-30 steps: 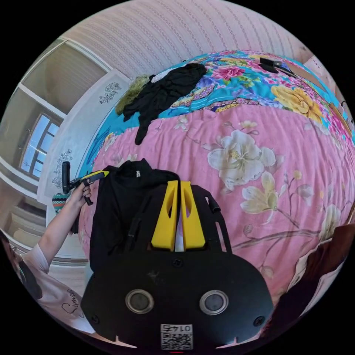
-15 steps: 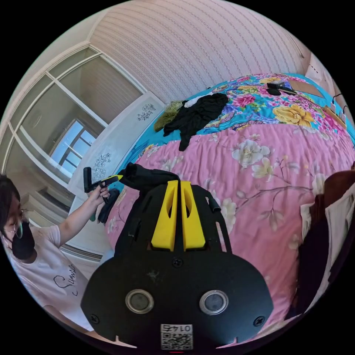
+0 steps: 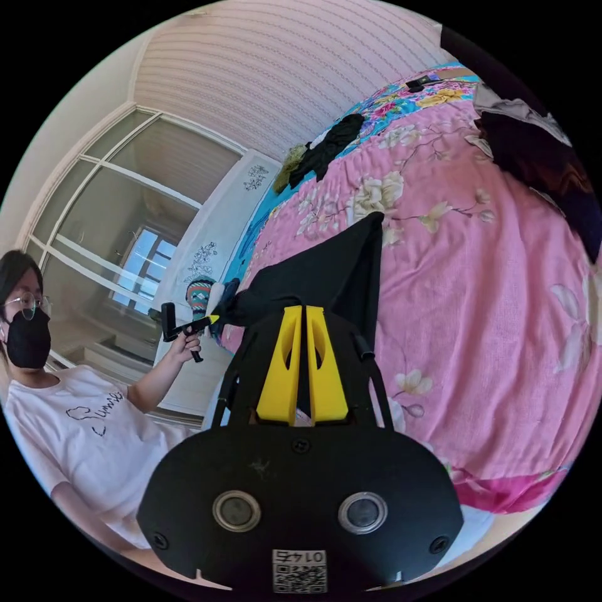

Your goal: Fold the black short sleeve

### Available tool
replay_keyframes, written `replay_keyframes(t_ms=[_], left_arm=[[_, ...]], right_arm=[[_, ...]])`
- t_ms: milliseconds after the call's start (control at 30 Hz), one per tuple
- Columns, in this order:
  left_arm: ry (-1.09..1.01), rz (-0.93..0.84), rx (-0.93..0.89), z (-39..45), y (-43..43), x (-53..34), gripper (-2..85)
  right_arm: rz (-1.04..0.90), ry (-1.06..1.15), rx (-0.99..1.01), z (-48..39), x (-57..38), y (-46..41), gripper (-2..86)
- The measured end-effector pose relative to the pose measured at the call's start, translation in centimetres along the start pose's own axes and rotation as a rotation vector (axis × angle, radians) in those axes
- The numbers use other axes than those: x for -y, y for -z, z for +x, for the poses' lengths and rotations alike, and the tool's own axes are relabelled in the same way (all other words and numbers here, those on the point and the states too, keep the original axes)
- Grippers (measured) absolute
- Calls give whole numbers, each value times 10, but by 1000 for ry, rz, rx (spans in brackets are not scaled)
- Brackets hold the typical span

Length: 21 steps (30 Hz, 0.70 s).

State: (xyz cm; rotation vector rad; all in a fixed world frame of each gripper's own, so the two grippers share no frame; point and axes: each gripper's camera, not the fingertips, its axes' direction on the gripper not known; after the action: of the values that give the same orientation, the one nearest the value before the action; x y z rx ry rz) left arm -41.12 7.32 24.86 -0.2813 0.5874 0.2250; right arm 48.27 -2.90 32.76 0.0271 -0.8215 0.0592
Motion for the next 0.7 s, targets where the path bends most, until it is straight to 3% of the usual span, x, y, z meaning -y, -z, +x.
replay_keyframes(t_ms=[100,200,333,533,700], left_arm=[[22,-22,-1,2,-13,-30,-9],[64,-130,142,5,-40,-59,-8],[96,-174,189,17,-42,-80,-7],[-120,-158,320,87,-41,-79,-10],[-251,-149,246,150,-99,-75,-10]], right_arm=[[-83,23,-61,-6,-25,-14,4],[-166,14,-142,-10,-46,-33,4],[-191,28,-260,-24,-63,-35,1],[-227,171,-345,-79,-73,-60,-2],[-371,399,-426,-144,-80,-145,-4]])
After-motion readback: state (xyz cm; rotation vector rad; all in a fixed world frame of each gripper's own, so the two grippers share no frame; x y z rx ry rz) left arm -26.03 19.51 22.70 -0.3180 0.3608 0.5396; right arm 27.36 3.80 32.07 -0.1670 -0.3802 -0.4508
